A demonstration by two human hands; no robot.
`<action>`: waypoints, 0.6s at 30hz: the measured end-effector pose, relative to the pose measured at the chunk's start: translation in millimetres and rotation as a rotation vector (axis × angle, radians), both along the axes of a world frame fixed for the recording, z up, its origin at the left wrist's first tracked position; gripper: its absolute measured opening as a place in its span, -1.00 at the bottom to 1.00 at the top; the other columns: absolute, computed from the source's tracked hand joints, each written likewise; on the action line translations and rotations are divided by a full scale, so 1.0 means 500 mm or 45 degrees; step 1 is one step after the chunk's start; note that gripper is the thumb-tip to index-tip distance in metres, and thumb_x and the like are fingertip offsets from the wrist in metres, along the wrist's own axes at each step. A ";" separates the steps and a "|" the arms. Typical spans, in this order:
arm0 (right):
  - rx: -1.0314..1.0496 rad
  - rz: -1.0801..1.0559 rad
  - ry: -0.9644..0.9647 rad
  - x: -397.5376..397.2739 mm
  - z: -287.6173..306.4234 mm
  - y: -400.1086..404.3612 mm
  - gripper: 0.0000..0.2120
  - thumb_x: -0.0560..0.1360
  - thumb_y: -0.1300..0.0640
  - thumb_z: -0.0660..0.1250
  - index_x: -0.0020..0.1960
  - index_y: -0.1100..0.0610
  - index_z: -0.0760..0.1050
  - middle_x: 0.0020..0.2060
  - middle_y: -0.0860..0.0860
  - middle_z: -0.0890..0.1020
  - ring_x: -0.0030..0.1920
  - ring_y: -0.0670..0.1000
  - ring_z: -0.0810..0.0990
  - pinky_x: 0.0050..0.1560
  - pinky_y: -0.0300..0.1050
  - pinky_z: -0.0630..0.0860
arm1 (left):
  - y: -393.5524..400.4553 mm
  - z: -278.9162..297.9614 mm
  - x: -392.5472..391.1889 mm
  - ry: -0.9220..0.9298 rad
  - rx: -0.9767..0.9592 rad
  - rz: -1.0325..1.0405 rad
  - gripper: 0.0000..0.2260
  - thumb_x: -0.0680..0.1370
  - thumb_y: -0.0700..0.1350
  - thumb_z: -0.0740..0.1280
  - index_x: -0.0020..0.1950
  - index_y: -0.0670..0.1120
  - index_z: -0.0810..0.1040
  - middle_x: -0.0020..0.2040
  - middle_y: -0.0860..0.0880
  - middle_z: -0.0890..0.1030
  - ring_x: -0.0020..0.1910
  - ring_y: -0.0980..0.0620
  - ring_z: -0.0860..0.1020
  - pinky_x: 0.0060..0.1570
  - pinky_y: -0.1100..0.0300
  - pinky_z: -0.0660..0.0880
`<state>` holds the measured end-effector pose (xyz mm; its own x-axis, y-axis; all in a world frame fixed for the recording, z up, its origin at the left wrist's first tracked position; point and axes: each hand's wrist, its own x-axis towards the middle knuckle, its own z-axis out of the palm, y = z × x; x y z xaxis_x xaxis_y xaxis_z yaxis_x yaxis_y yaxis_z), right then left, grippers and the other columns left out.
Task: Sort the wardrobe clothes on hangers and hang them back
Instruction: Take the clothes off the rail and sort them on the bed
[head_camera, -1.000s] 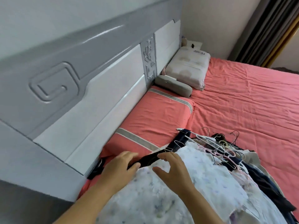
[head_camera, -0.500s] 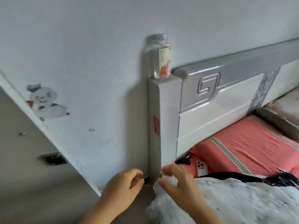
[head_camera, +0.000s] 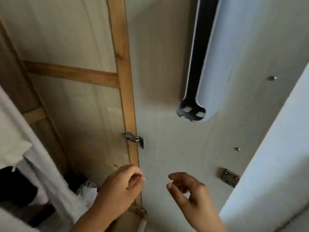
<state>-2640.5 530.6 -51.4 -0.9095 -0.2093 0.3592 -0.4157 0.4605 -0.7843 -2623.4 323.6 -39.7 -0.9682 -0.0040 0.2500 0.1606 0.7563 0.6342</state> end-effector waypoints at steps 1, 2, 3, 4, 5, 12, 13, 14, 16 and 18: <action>-0.016 0.055 0.012 -0.010 0.012 -0.025 -0.85 0.33 -0.19 0.36 -0.12 -0.26 0.49 -0.17 -0.25 0.59 -0.18 -0.17 0.55 -0.21 -0.44 0.40 | -0.019 0.013 0.010 -0.008 0.008 0.047 -0.92 0.52 0.04 0.30 -0.13 0.08 0.52 -0.17 0.18 0.55 -0.11 0.21 0.52 -0.13 0.29 0.47; -0.024 0.146 0.023 -0.019 0.030 -0.058 -0.86 0.36 -0.14 0.41 -0.11 -0.25 0.49 -0.20 -0.23 0.60 -0.17 -0.16 0.55 -0.21 -0.42 0.41 | -0.043 0.028 0.025 0.016 0.011 0.102 -0.94 0.53 0.03 0.30 -0.14 0.10 0.52 -0.17 0.20 0.55 -0.11 0.21 0.52 -0.14 0.28 0.48; -0.025 0.229 0.032 -0.025 0.046 -0.086 -0.86 0.38 -0.10 0.43 -0.11 -0.24 0.50 -0.24 -0.20 0.61 -0.16 -0.14 0.55 -0.21 -0.41 0.42 | -0.059 0.045 0.037 0.052 -0.005 0.151 -0.93 0.52 0.05 0.29 -0.15 0.12 0.50 -0.16 0.21 0.54 -0.11 0.21 0.52 -0.15 0.29 0.49; -0.028 0.308 0.056 -0.031 0.065 -0.116 -0.87 0.38 -0.09 0.44 -0.10 -0.22 0.51 -0.26 -0.19 0.61 -0.17 -0.14 0.56 -0.21 -0.41 0.42 | -0.075 0.063 0.053 0.099 -0.021 0.209 -0.91 0.51 0.11 0.27 -0.15 0.14 0.49 -0.15 0.21 0.53 -0.12 0.21 0.53 -0.17 0.30 0.49; -0.039 0.377 0.078 -0.035 0.084 -0.145 -0.87 0.38 -0.09 0.44 -0.11 -0.20 0.52 -0.26 -0.18 0.60 -0.18 -0.14 0.56 -0.22 -0.42 0.41 | -0.090 0.082 0.066 0.147 -0.031 0.265 -0.86 0.49 0.17 0.23 -0.14 0.15 0.50 -0.14 0.21 0.53 -0.13 0.21 0.54 -0.18 0.29 0.50; -0.187 0.735 0.223 -0.036 0.235 -0.288 -0.82 0.37 -0.05 0.44 -0.16 -0.29 0.48 -0.12 -0.35 0.57 -0.08 -0.28 0.55 -0.15 -0.48 0.44 | -0.147 0.235 0.154 0.398 -0.192 0.684 -0.95 0.53 0.07 0.30 -0.02 0.16 0.49 -0.08 0.24 0.50 -0.06 0.24 0.49 -0.14 0.39 0.47; -0.210 0.771 0.241 -0.036 0.260 -0.299 -0.82 0.38 -0.03 0.45 -0.16 -0.28 0.48 -0.18 -0.29 0.61 -0.08 -0.30 0.55 -0.15 -0.48 0.43 | -0.151 0.256 0.166 0.423 -0.210 0.736 -0.94 0.54 0.07 0.29 -0.01 0.18 0.46 -0.06 0.26 0.48 -0.05 0.25 0.49 -0.13 0.42 0.46; -0.239 0.808 0.259 -0.036 0.287 -0.311 -0.82 0.39 -0.02 0.44 -0.15 -0.27 0.48 -0.23 -0.23 0.62 -0.10 -0.31 0.54 -0.16 -0.49 0.43 | -0.157 0.279 0.178 0.465 -0.222 0.780 -0.93 0.54 0.08 0.28 0.00 0.22 0.43 -0.04 0.27 0.47 -0.04 0.25 0.49 -0.11 0.42 0.45; -0.293 0.889 0.253 -0.036 0.336 -0.330 -0.85 0.42 0.00 0.41 -0.11 -0.22 0.48 -0.21 -0.20 0.61 -0.12 -0.34 0.52 -0.20 -0.51 0.41 | -0.166 0.321 0.195 0.580 -0.239 0.828 -0.90 0.53 0.08 0.29 -0.02 0.28 0.40 -0.03 0.30 0.47 -0.02 0.24 0.50 -0.10 0.37 0.46; -0.392 0.969 0.255 -0.040 0.383 -0.351 -0.86 0.44 0.02 0.39 -0.09 -0.19 0.48 -0.18 -0.18 0.59 -0.11 -0.35 0.51 -0.21 -0.53 0.40 | -0.176 0.362 0.209 0.699 -0.270 0.873 -0.88 0.52 0.06 0.31 -0.03 0.28 0.41 -0.02 0.31 0.47 -0.01 0.22 0.50 -0.13 0.34 0.47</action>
